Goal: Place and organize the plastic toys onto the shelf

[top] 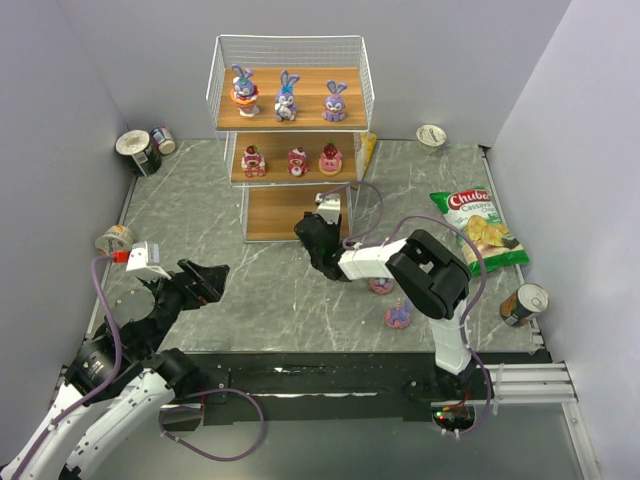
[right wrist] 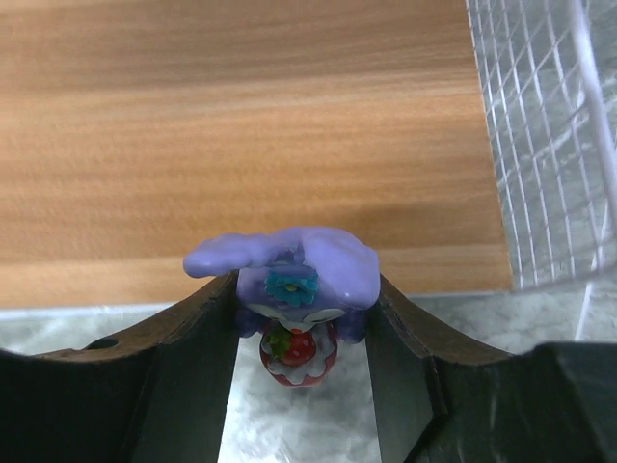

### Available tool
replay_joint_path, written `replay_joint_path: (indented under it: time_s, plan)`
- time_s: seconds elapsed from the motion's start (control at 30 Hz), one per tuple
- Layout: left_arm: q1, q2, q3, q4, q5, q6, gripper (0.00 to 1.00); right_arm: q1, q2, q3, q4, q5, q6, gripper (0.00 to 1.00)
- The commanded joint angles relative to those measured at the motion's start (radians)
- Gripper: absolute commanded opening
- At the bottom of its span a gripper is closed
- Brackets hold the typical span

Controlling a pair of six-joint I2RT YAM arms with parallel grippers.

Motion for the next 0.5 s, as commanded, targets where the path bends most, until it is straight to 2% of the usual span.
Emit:
replay_joint_path:
  time_s: [0.0,0.27,0.47]
  plan:
    - [-0.003,-0.004,-0.003,0.035,0.007,0.006,0.96,-0.039,0.017,0.072,-0.099,-0.041,0.076,0.16]
    - [-0.003,-0.014,-0.002,0.032,0.004,0.003,0.96,-0.047,0.032,0.121,-0.148,-0.061,0.038,0.2]
    - [-0.005,-0.026,0.0,0.032,0.007,0.001,0.96,-0.047,0.055,0.178,-0.235,-0.043,0.024,0.31]
